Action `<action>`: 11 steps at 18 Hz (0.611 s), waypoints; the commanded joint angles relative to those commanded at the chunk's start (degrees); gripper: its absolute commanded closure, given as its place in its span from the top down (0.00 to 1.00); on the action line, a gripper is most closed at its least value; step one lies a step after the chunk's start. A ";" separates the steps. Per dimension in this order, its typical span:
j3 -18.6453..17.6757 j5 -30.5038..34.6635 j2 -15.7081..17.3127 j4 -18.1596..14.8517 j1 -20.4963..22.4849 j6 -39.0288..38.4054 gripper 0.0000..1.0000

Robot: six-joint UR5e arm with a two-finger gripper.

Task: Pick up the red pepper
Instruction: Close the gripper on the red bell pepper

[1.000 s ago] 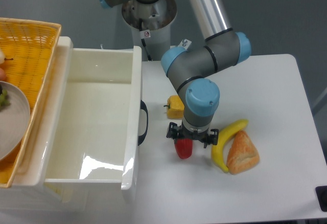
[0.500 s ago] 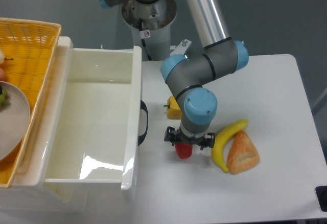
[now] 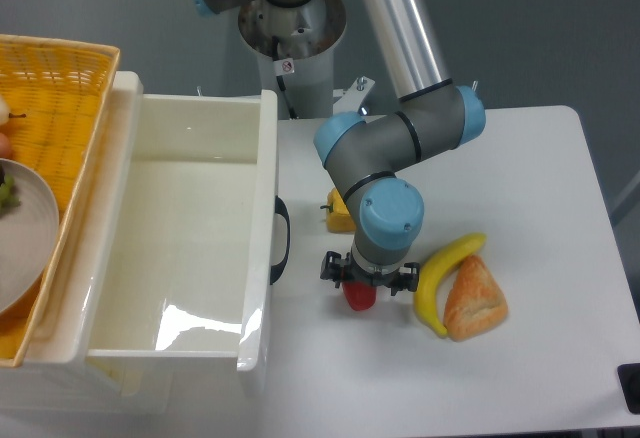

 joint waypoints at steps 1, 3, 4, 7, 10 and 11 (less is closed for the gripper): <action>0.09 0.00 -0.09 0.00 0.00 -0.09 0.82; 0.09 0.00 -0.09 0.00 0.00 -0.09 0.68; 0.09 0.00 -0.09 0.00 0.00 -0.09 0.68; 0.17 0.00 -0.09 0.00 0.00 0.09 0.68; 1.05 0.00 0.26 -0.09 0.09 0.18 0.63; 1.05 0.00 0.26 -0.09 0.09 0.18 0.63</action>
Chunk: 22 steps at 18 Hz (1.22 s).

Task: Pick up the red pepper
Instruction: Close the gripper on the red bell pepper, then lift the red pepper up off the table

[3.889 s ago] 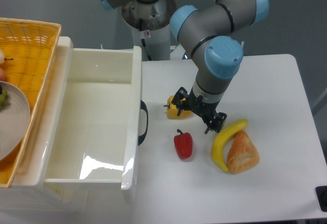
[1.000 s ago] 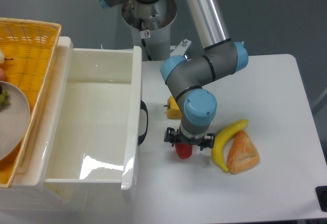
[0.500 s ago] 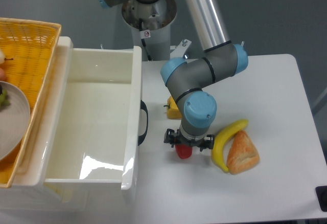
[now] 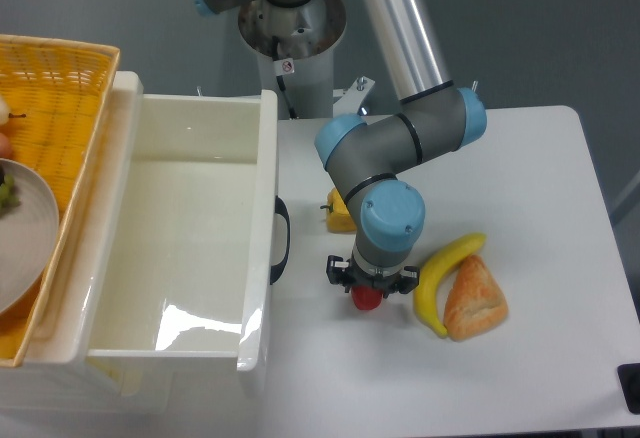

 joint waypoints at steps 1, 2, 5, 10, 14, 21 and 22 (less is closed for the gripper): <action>0.17 0.00 0.00 0.00 0.00 -0.17 0.59; 0.18 0.00 0.00 0.00 0.00 0.00 0.59; 0.88 0.00 0.35 -0.17 0.00 0.00 0.55; 0.97 -0.09 1.93 -0.53 0.35 2.45 0.52; 0.97 0.00 3.25 -1.31 0.61 8.77 0.52; 0.97 -0.18 7.20 -2.02 2.02 19.58 0.52; 0.97 -0.18 7.73 -2.02 2.20 21.43 0.52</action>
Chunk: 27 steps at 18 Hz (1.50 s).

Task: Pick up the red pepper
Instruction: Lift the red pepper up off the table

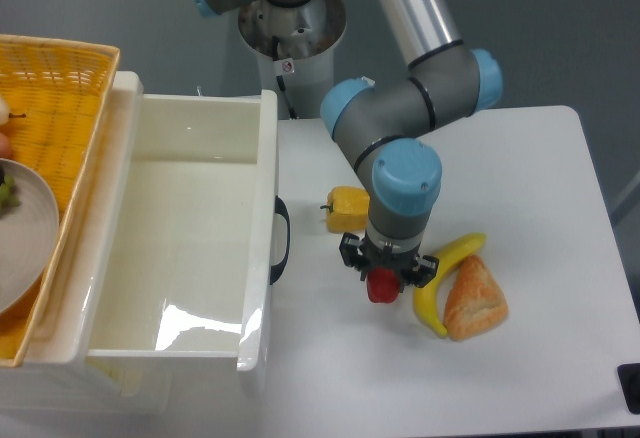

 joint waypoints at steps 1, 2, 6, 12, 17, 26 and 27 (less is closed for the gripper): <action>0.00 0.09 0.27 -0.17 0.09 1.76 0.52; 0.00 0.17 0.62 -0.44 0.26 3.52 0.52; 0.00 0.26 1.76 -1.14 0.27 7.74 0.52; -0.09 0.26 3.17 -3.60 0.35 17.77 0.52; -0.26 0.35 3.96 -3.60 0.53 17.77 0.52; -0.44 -0.09 3.96 -3.52 0.70 17.68 0.52; -0.44 -0.09 4.05 -3.52 0.70 17.51 0.52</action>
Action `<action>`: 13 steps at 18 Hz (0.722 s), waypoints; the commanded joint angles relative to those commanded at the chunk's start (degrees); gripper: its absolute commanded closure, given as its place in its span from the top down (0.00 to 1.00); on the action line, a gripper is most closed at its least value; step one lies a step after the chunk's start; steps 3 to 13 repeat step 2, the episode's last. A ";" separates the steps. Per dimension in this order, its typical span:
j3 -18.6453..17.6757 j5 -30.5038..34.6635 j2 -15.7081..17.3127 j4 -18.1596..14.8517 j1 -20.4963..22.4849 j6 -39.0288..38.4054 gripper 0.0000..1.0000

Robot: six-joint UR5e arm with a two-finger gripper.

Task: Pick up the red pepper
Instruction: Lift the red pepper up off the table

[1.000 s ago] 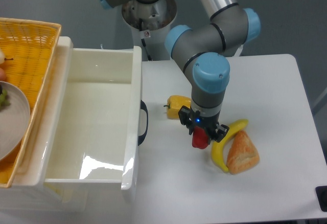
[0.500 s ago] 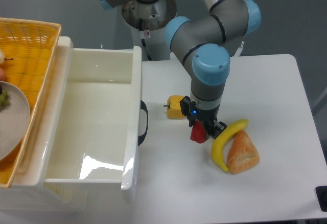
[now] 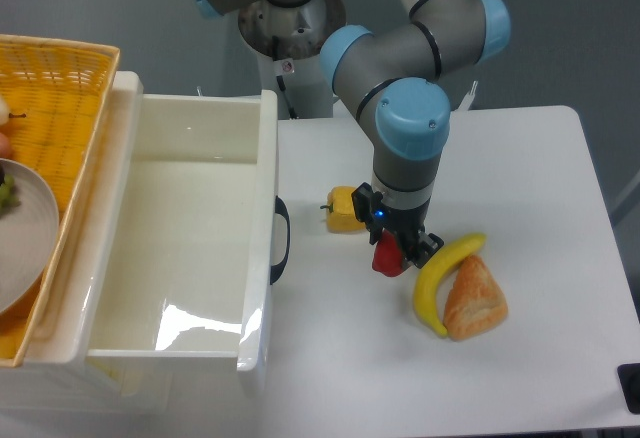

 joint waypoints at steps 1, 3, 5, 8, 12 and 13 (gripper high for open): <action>0.00 -0.09 -0.09 0.00 0.00 0.00 0.52; 0.00 -0.09 -0.09 0.09 0.00 -0.18 0.52; 0.00 -0.09 -0.09 0.09 0.00 -0.18 0.52; 0.00 -0.09 -0.09 0.09 0.00 -0.18 0.52; 0.00 -0.09 -0.09 0.09 0.00 -0.18 0.52; 0.00 -0.09 -0.09 0.09 0.00 -0.18 0.52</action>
